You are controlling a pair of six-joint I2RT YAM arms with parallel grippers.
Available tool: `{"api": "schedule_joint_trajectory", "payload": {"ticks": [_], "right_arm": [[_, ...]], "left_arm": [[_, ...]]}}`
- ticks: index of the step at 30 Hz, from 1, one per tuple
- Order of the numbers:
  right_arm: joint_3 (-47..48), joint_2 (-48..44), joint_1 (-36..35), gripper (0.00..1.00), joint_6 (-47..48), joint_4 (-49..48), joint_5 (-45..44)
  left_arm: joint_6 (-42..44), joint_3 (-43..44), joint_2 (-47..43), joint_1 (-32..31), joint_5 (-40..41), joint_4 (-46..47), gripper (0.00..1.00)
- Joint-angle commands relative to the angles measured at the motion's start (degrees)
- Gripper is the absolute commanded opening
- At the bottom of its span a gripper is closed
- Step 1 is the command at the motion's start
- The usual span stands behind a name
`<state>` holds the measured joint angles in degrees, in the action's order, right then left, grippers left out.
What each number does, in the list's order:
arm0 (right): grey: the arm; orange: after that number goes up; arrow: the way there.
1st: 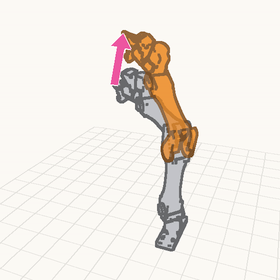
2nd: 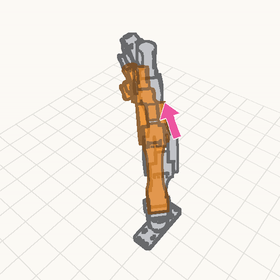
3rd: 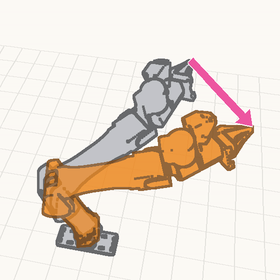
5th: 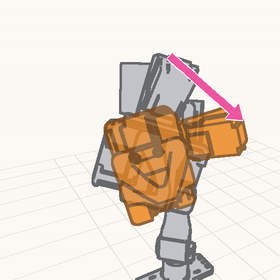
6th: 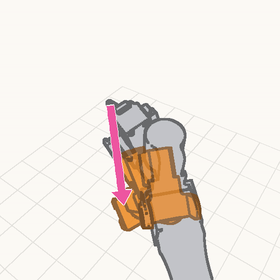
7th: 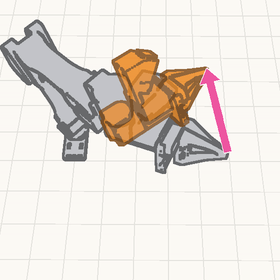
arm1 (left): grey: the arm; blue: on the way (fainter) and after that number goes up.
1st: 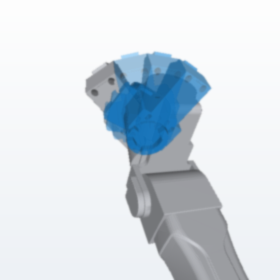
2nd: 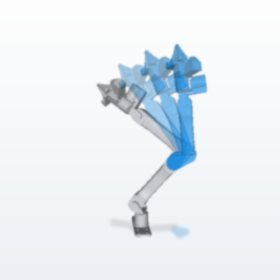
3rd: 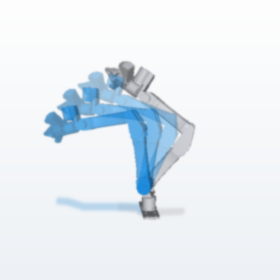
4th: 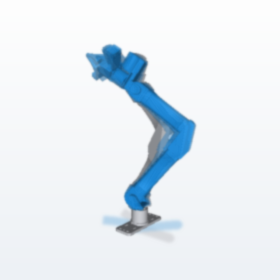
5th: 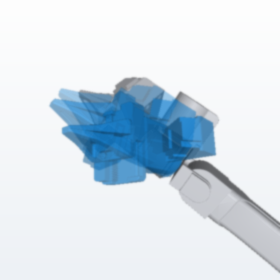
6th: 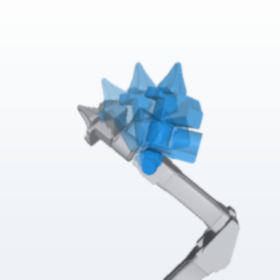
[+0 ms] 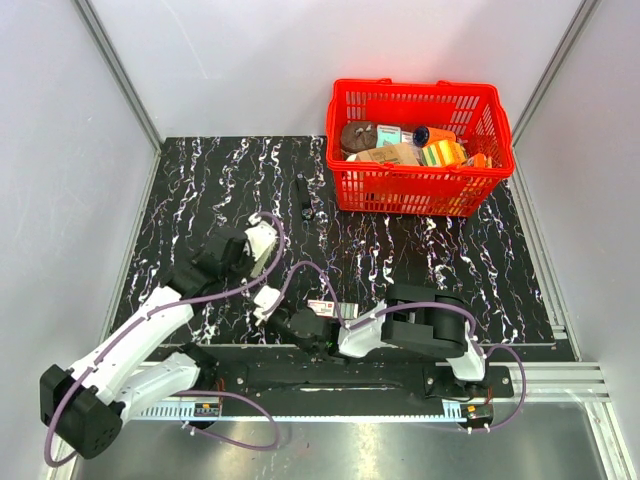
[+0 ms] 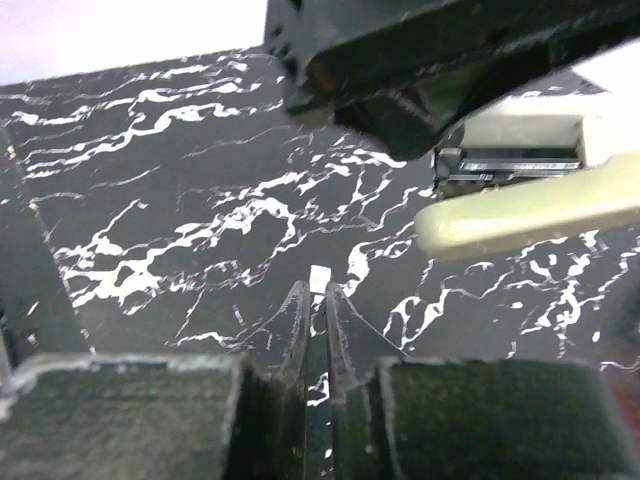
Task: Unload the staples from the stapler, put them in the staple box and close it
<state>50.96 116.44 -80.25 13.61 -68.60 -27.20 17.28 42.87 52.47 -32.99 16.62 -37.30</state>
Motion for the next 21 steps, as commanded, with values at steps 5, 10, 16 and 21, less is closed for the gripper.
{"api": "schedule_joint_trajectory", "payload": {"ticks": [5,10,16,21], "right_arm": [[4.06,-4.29,1.14,0.25,-8.68,14.88,6.89],[4.24,-6.40,2.02,0.46,-11.23,19.46,9.36],[2.22,-9.47,2.29,0.51,-12.38,19.30,7.69],[-0.59,-15.09,3.69,0.52,-12.73,19.29,3.56]], "left_arm": [[-2.34,2.22,3.69,13.56,-10.29,3.72,0.00],[-3.66,1.95,6.32,13.92,-14.86,3.73,0.00],[-4.01,3.53,10.19,16.02,-18.73,4.34,0.00],[-4.45,8.62,18.96,22.08,-28.91,0.05,0.00]]}}
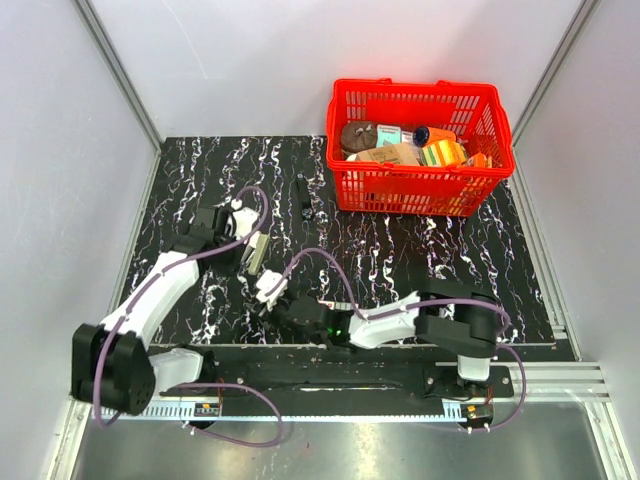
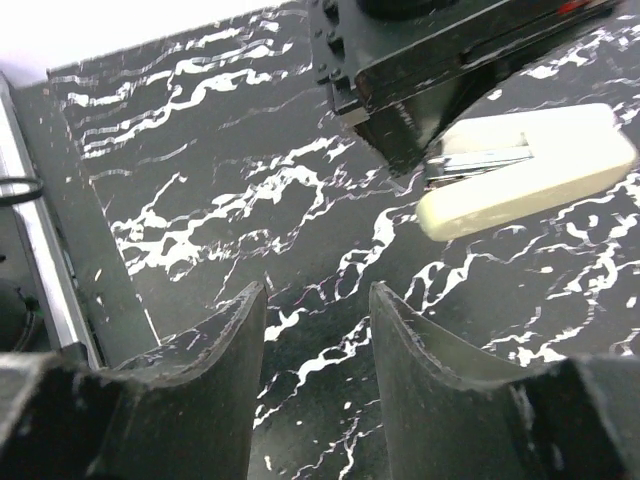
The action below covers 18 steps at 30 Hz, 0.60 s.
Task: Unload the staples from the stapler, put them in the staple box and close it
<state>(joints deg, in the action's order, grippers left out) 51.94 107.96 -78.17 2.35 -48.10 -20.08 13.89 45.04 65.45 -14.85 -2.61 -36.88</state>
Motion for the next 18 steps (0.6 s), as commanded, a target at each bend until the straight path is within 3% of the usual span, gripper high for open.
{"api": "schedule_joint_trajectory", "payload": {"ticks": [1,11,15,18], "right_arm": [[-2.02,-7.67,2.05,0.52,-1.82,-0.34,-4.18],[-5.19,-16.11,9.00,0.54,-7.97,9.59,-5.41],[-4.92,-16.56,10.14,0.55,-9.12,13.81,-6.99],[-4.57,-16.38,11.02,0.56,-10.34,16.71,-8.13]], "left_arm": [[-0.19,7.77,8.96,4.74,-10.82,-2.12,0.00],[8.60,17.71,29.89,21.70,-36.48,-15.14,0.00],[9.49,18.51,33.86,24.87,-36.59,-15.41,0.00],[9.14,18.95,35.62,25.83,-34.22,-15.15,0.12]]}}
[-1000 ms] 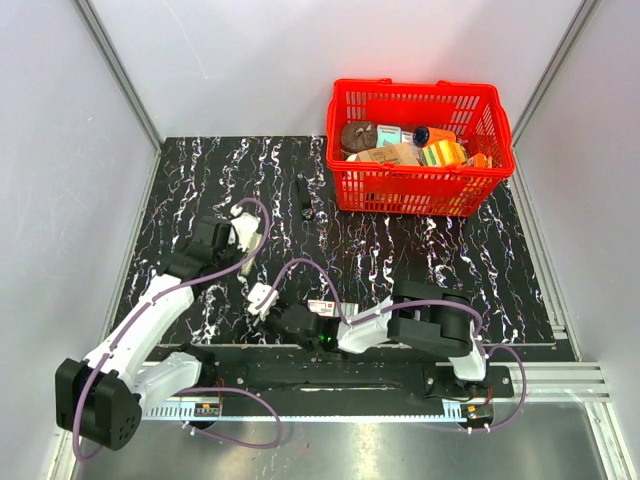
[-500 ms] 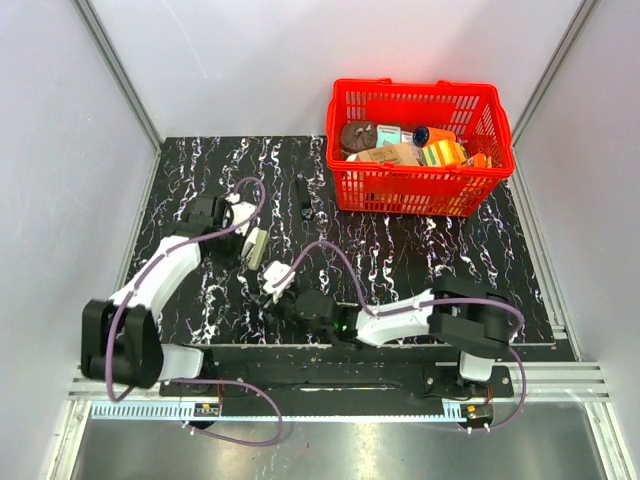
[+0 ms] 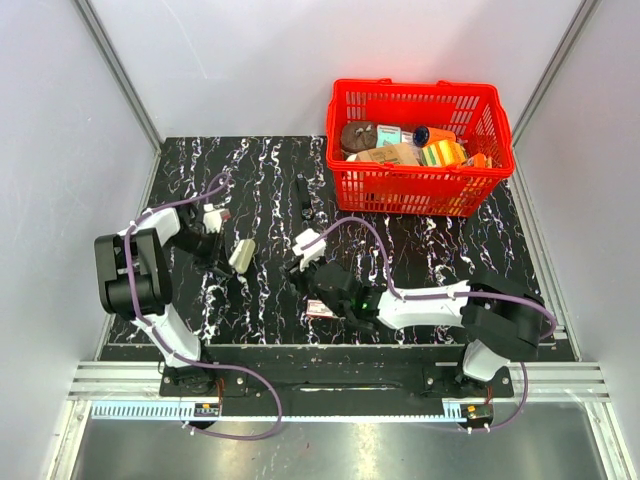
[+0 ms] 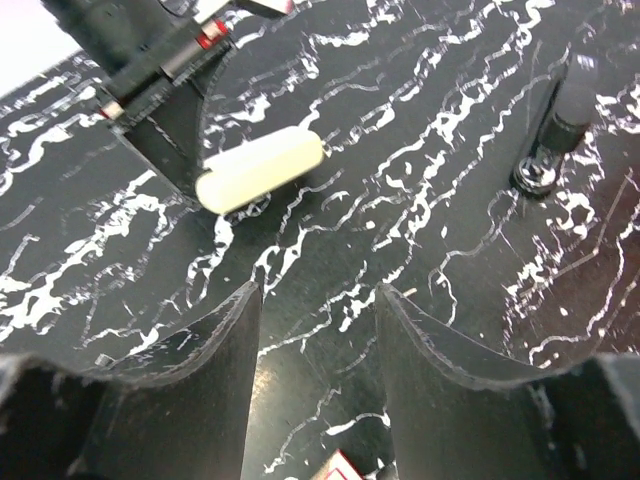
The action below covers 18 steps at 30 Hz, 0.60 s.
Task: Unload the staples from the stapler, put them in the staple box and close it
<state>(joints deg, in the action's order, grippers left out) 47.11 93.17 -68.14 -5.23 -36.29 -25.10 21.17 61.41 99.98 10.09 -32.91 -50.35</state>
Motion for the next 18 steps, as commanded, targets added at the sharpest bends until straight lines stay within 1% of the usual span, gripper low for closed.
{"api": "schedule_joint_trajectory", "payload": {"ticks": [1,2,5,9,12,16,18], "right_arm": [[0.70,-1.50,1.34,0.56,-3.29,5.87,-3.37],[1.40,-1.15,1.86,0.56,-3.81,7.19,-3.90],[3.68,0.08,3.36,0.59,-4.69,10.62,-4.25],[8.60,2.89,5.56,0.62,-5.40,16.50,-4.69],[13.60,6.75,7.23,0.66,-4.79,20.46,-5.57],[22.30,13.78,11.00,0.71,-3.56,24.50,-5.31],[27.48,17.91,13.20,0.72,-3.55,26.44,-4.52]], "left_arm": [[1.60,2.75,1.52,1.07,-3.22,-1.86,0.17],[1.16,2.67,1.70,1.25,-2.70,-1.69,0.23],[0.54,2.93,2.06,2.13,-3.13,-1.86,0.37],[1.51,4.07,3.72,3.88,-5.59,-4.23,0.45],[2.47,4.60,2.59,4.41,-4.89,-5.20,0.48],[2.74,4.42,-5.39,4.41,-2.96,-4.06,0.50],[1.95,5.21,-8.74,4.33,-2.17,-3.97,0.53]]}}
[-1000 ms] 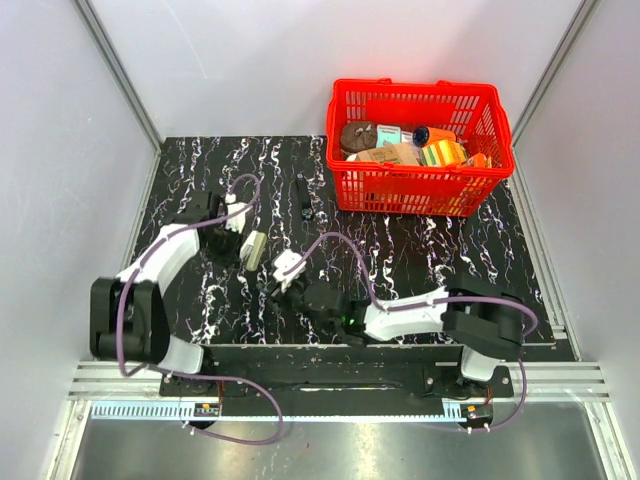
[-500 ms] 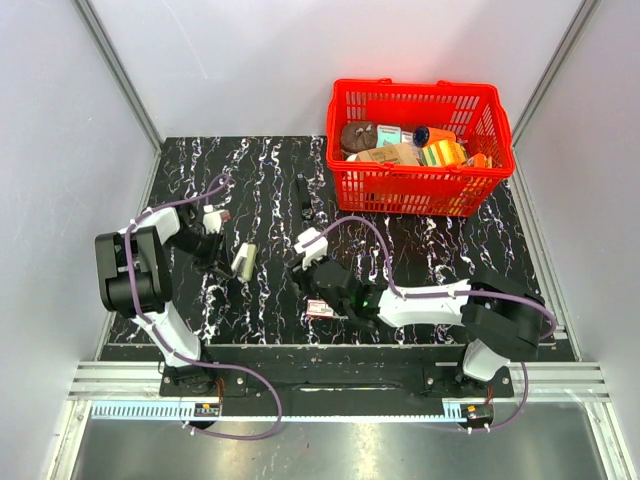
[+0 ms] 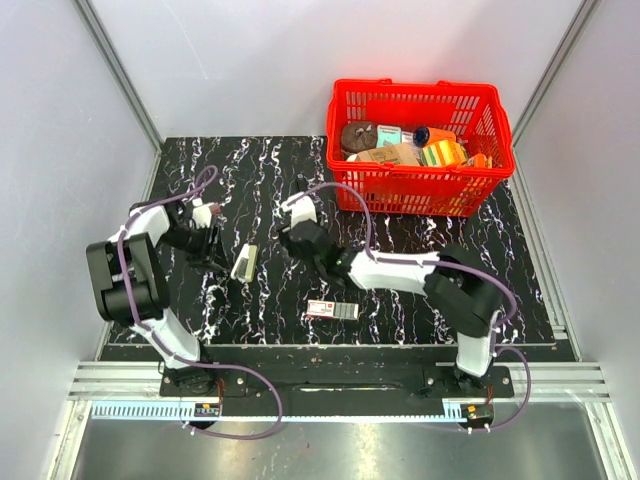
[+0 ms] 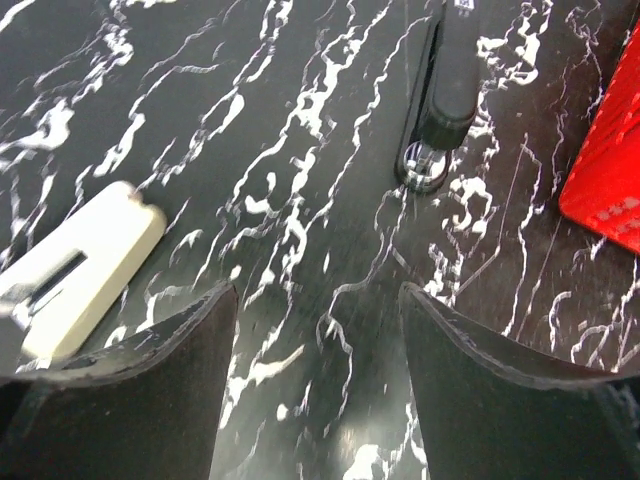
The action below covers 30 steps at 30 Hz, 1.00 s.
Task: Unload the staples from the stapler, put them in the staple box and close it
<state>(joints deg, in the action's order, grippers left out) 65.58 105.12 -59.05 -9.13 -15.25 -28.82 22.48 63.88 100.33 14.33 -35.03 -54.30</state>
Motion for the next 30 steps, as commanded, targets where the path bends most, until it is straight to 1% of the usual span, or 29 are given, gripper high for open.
{"api": "schedule_joint_trajectory", "payload": {"ticks": [1,9,13,18,19,22,27,30], "right_arm": [[11.21,7.71,5.16,0.72,0.42,6.27,-0.02],[29.41,23.27,9.12,0.75,5.87,11.20,-2.11],[33.38,27.41,9.65,0.76,7.80,10.41,-4.49],[34.52,28.38,9.74,0.77,8.77,8.31,-6.16],[34.87,28.82,9.74,0.77,10.77,8.21,-6.51],[36.63,29.53,9.83,0.77,12.02,9.18,-7.91],[34.71,26.19,9.83,0.77,12.02,9.18,-8.09],[35.57,26.27,10.00,0.77,13.51,8.66,-8.53]], "left_arm": [[0.03,3.18,-10.32,0.09,0.13,-0.01,0.54],[-1.47,2.75,-18.15,-0.97,0.31,-0.10,0.55],[-0.77,1.25,-20.00,-1.67,0.40,-0.10,0.55],[-0.51,0.02,-21.84,-2.72,1.36,1.30,0.55],[-0.51,-0.15,-22.11,-3.25,1.62,1.48,0.55],[-0.86,-0.94,-23.07,-4.74,2.15,2.18,0.55],[-1.56,-1.91,-24.31,-5.80,2.24,3.33,0.55],[-2.18,-1.39,-24.05,-6.06,1.37,3.33,0.55]]}}
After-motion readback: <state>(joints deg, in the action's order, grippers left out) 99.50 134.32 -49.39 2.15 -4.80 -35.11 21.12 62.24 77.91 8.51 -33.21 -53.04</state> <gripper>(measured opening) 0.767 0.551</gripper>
